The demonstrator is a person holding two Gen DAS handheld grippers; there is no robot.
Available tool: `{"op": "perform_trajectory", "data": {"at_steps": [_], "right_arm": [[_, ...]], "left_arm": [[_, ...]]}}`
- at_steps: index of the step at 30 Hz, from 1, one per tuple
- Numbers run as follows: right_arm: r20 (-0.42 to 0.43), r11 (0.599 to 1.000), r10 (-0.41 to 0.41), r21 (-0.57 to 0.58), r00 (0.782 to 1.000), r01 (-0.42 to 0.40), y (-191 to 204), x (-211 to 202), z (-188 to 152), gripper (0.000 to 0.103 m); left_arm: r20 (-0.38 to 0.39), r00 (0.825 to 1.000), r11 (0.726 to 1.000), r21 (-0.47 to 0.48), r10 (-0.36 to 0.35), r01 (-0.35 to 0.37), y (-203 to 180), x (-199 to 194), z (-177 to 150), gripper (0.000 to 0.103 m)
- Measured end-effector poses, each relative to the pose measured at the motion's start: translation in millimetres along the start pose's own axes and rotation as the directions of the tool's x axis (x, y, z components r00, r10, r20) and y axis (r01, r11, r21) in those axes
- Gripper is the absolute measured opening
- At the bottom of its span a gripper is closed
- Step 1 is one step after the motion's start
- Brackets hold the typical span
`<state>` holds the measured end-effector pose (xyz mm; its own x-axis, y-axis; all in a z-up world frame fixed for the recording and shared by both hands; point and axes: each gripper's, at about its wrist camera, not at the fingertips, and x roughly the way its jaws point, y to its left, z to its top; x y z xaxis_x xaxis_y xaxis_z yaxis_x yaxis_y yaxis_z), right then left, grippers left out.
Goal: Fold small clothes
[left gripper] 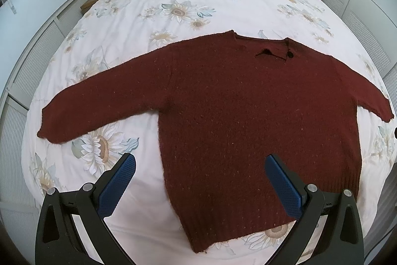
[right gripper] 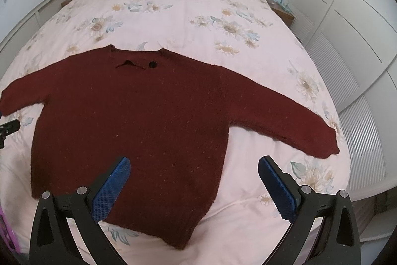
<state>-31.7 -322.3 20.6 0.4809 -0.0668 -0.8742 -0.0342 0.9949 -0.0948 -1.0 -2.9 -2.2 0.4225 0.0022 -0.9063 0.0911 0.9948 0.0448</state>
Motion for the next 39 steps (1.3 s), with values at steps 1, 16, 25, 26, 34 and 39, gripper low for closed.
{"op": "perform_trajectory", "data": {"at_steps": [1,16,25,26,34,39], "right_arm": [[-0.001,1.0,-0.001,0.0,1.0,0.001,0,0,-1,0.103],[-0.014,1.0,-0.008,0.003,1.0,0.008,-2,9,-3,0.103],[-0.023,1.0,-0.005,-0.007,1.0,0.005,1,17,-6,0.103],[-0.025,1.0,-0.004,-0.006,1.0,0.004,1,18,-6,0.103],[-0.02,1.0,-0.01,0.016,1.0,0.01,-6,24,-3,0.103],[-0.011,0.998,-0.026,0.058,1.0,0.027,-27,33,1,0.103]], "left_arm": [[-0.001,1.0,1.0,0.001,-0.001,0.001,0,0,0,0.102],[-0.011,1.0,1.0,0.005,-0.007,0.007,0,7,-5,0.102],[-0.01,1.0,1.0,0.014,-0.001,0.002,-1,11,-6,0.102],[-0.009,1.0,1.0,0.014,0.0,0.0,-2,11,-5,0.102],[-0.007,1.0,1.0,0.022,-0.008,0.008,-3,14,-1,0.102],[-0.004,1.0,0.999,0.025,-0.03,0.03,-5,19,9,0.102]]}}
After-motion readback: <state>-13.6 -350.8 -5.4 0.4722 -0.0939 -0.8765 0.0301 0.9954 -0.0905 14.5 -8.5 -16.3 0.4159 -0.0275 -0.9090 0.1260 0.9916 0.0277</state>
